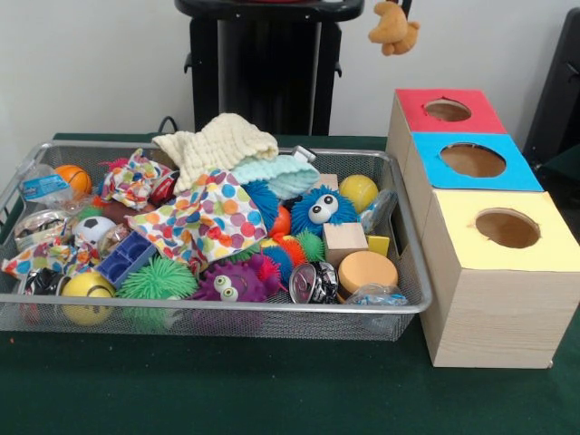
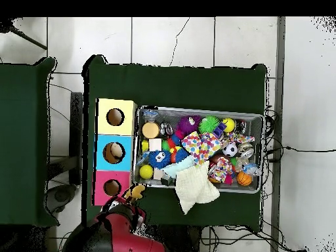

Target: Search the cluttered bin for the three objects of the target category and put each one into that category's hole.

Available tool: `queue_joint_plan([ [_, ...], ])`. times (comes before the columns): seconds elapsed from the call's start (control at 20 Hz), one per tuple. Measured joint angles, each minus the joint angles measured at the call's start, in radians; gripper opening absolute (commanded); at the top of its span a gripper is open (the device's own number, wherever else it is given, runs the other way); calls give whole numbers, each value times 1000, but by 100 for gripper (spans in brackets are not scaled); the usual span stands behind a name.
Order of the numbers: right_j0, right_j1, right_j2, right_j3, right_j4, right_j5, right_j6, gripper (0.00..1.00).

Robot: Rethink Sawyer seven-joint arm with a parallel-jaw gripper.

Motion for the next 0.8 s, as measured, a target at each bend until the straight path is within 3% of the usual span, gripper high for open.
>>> queue_joint_plan([
  [0.35,5,20,0,-30,1,2,0,0],
  [0.8,24,134,6,-124,53,2,0,0],
])
